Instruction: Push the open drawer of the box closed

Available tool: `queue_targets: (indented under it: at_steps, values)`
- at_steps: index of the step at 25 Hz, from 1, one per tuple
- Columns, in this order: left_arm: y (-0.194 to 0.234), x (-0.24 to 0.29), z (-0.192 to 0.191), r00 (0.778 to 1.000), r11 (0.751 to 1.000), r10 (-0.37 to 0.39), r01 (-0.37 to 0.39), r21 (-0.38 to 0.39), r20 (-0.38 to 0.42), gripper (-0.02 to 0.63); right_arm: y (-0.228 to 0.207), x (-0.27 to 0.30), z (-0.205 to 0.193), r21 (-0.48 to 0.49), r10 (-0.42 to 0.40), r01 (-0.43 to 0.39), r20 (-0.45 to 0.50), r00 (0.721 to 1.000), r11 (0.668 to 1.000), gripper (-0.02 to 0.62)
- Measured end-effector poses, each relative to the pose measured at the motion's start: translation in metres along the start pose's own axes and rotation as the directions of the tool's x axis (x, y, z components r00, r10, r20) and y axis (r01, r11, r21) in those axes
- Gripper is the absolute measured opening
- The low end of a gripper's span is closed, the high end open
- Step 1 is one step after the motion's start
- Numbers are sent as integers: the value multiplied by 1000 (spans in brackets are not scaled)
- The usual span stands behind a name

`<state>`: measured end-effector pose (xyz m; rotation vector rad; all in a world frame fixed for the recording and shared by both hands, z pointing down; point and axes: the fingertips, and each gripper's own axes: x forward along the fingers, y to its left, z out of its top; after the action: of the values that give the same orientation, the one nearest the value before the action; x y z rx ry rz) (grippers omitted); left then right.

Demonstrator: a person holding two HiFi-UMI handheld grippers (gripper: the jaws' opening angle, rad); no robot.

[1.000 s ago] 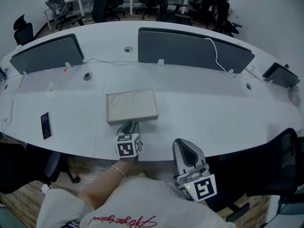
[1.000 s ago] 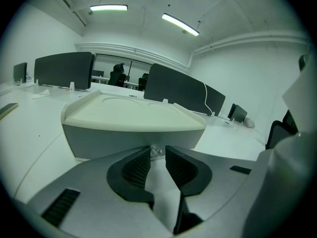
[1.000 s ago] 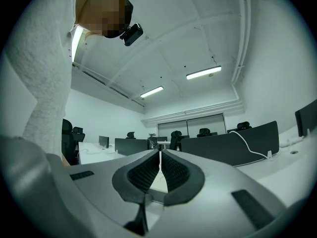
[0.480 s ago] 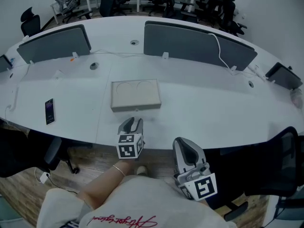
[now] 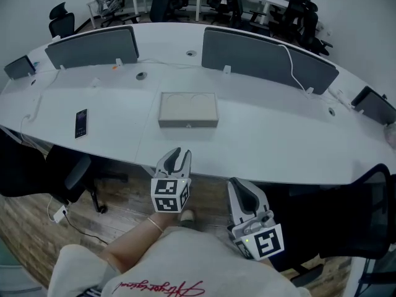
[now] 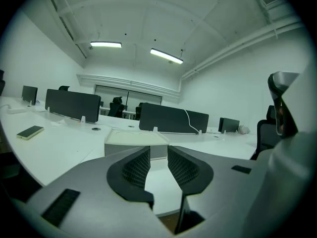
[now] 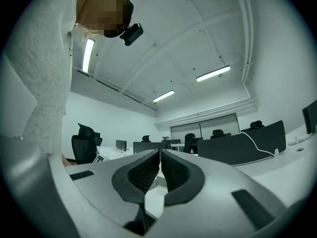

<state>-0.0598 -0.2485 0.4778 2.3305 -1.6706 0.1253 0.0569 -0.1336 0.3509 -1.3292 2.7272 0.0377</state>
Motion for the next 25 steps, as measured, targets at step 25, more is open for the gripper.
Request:
queue_targets:
  at_steps: [25]
  values:
    - [-106,-235,20,961,995,-26,-1,100,274,20,117,-159,15,5,141,-141,11,990,990,23]
